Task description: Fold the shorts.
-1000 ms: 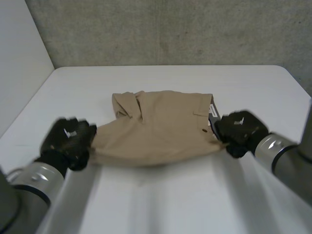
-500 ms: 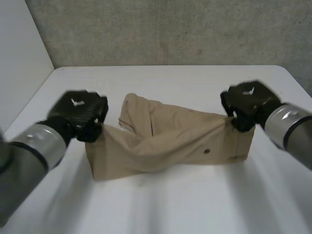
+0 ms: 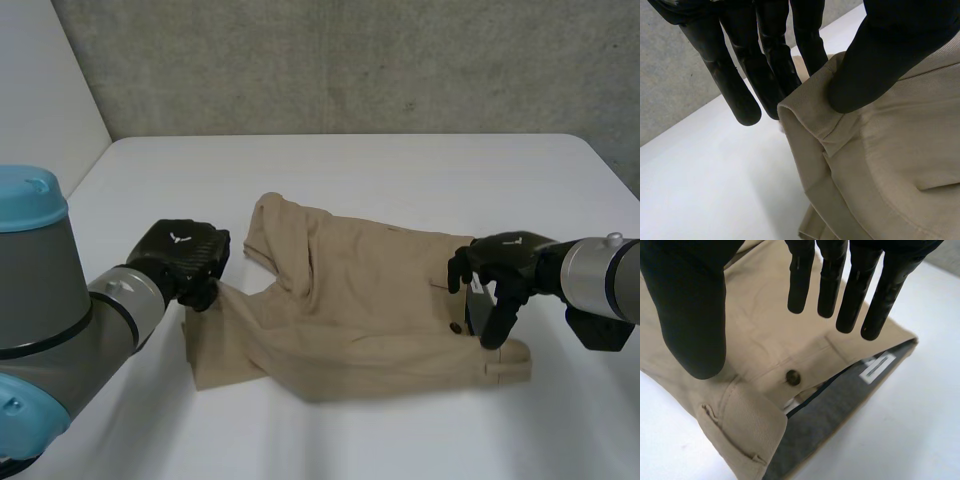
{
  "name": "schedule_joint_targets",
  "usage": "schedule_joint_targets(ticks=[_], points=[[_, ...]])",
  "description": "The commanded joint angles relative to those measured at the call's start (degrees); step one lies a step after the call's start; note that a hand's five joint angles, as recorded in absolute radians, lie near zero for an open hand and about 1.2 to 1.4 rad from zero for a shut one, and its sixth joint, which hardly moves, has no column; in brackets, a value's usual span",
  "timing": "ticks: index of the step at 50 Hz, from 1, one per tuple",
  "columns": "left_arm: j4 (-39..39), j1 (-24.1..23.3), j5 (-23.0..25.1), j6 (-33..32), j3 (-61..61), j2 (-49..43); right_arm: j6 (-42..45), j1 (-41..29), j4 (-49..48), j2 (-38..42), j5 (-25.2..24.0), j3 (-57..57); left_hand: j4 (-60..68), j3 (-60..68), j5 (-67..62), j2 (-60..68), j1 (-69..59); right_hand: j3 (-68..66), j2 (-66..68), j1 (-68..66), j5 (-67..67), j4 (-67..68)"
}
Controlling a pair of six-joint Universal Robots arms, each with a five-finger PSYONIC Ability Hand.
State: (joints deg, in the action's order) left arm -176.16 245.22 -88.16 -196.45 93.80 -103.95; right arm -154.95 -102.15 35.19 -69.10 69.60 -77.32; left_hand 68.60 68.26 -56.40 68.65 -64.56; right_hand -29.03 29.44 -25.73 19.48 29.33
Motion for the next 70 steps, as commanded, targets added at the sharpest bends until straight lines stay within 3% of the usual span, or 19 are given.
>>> schedule_joint_targets(ticks=[1,11,23,26,29,31,36,43,50,52,55,63,70], points=[[-0.9,0.0,-0.1,-0.3,-1.1,-3.2,2.8,-0.6,2.8,3.1,0.5,0.4,11.4,11.7,-13.6,11.3,-15.4,1.4,-1.9,-1.9,-1.9,-1.7],[-0.7,0.1,-0.9,-0.4,-5.9,-9.8,6.4,-0.3,9.0,3.1,0.0,0.7,11.4,11.7,-13.6,11.3,-15.4,4.3,-4.7,1.0,-4.8,-4.6],[-0.5,0.0,-2.5,-0.5,-9.2,-13.3,7.0,-0.7,9.1,3.0,0.8,-3.5,11.4,11.7,-13.6,11.3,-15.4,2.6,-3.0,-0.7,-3.1,-2.9],[-0.4,0.0,-2.5,-0.5,-9.7,-14.3,7.0,-0.7,8.4,3.4,0.8,-3.1,11.4,11.7,-13.6,11.3,-15.4,-5.1,4.7,-8.4,4.6,4.8],[-0.4,0.0,-2.4,-0.5,-10.2,-15.0,7.0,-0.9,4.9,4.6,1.1,-1.6,11.4,11.7,-13.6,11.3,-15.4,-30.9,30.5,-34.2,30.5,30.6],[-0.7,-0.1,-2.4,-0.6,-10.8,-15.3,7.0,-1.0,0.4,5.4,2.1,0.1,11.4,11.7,-13.6,11.3,-15.4,-50.8,50.4,-54.1,50.4,50.5],[-0.9,0.0,-2.8,-1.4,-17.5,-17.6,8.0,-2.8,-11.7,5.8,7.5,5.8,11.4,11.7,-13.6,11.3,-15.4,-51.0,50.6,-54.3,50.5,50.7],[-4.7,-1.1,-9.8,-1.7,-37.9,-16.3,8.9,-8.5,-35.2,4.7,15.8,18.1,11.4,11.7,-13.6,11.3,-15.4,-51.0,50.6,-54.3,50.5,50.7],[-21.7,-1.1,-14.2,-0.1,-50.0,-8.3,7.8,-9.6,-61.3,0.5,16.9,20.3,11.4,11.7,-13.6,11.3,-15.4,-51.0,50.6,-54.3,50.5,50.7],[-26.0,-1.1,-14.8,0.5,-49.9,-6.2,7.8,-10.2,-68.7,-0.2,17.3,20.0,11.4,11.7,-13.6,11.3,-15.4,-51.0,50.6,-54.3,50.5,50.7],[-31.4,-1.2,-15.1,0.9,-48.4,-2.8,7.8,-11.0,-71.4,-0.3,17.9,19.7,11.4,11.7,-13.6,11.3,-15.4,-51.0,50.6,-54.3,50.5,50.7],[-30.5,-1.3,-14.8,1.4,-34.1,-0.7,7.9,-11.8,-62.7,1.6,17.4,14.4,11.4,11.7,-13.6,11.3,-15.4,-51.0,50.6,-54.3,50.5,50.7],[-30.3,-0.4,-12.1,4.8,-11.6,-0.1,8.5,-11.7,-57.6,6.0,14.5,4.1,11.4,11.7,-13.6,11.3,-15.4,-51.0,50.6,-54.3,50.5,50.7]])
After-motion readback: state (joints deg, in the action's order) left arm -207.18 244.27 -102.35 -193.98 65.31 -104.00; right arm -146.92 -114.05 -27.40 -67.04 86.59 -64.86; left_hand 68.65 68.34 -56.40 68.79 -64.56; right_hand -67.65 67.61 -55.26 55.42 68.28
